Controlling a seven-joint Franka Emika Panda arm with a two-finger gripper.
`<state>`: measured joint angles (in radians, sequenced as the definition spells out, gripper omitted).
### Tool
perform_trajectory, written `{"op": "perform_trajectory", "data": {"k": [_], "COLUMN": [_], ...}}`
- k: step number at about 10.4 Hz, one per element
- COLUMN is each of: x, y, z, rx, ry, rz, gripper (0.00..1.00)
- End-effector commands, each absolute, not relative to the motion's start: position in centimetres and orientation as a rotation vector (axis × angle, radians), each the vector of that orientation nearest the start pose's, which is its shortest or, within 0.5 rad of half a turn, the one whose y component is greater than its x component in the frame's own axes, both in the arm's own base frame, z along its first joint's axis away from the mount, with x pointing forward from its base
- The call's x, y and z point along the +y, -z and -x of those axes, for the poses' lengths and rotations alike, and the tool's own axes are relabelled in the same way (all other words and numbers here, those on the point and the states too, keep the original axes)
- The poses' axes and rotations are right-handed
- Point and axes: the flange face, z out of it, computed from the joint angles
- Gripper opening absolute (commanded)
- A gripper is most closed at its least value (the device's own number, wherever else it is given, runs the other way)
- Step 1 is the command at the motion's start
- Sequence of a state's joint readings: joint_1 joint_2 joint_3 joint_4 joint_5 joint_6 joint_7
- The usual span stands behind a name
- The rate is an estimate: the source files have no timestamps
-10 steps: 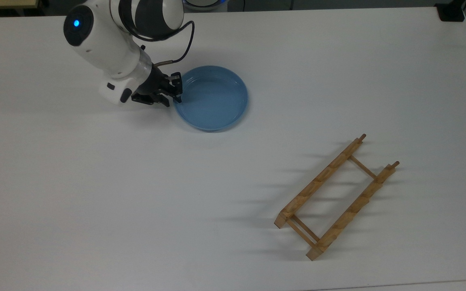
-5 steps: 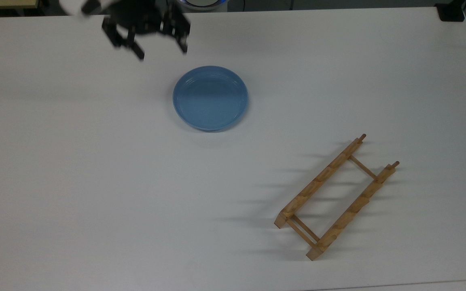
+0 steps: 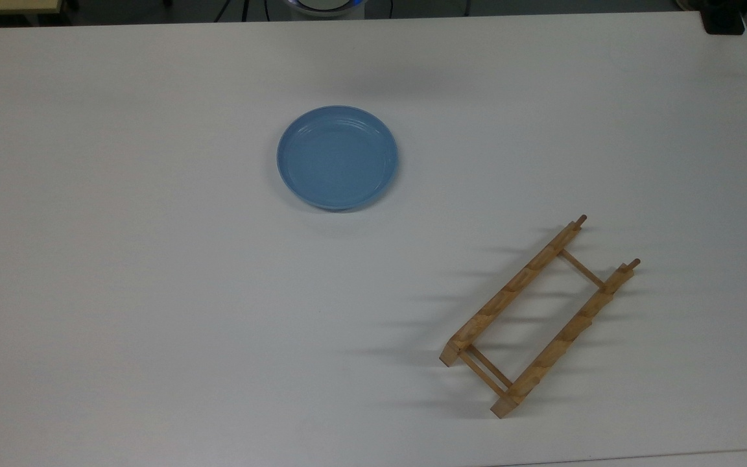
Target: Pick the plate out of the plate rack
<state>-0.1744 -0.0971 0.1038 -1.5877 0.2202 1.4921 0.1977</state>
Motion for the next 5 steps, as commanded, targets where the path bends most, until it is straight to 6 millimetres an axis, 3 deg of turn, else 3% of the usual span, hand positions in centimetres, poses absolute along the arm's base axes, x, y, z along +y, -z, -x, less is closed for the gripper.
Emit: {"op": "perform_trajectory", "data": {"k": [1,3,5], "x": [1.2,1.0,0.1], "y": [-65.0,-64.1,-63.8], "z": [-52.7,-54.8,-55.6], "rx": [0.309,0.158,0.155], "ry": [0.0,0.162,0.192], "rz": [3.046,3.09,3.141], "gripper": [1.0,1.0,1.0]}}
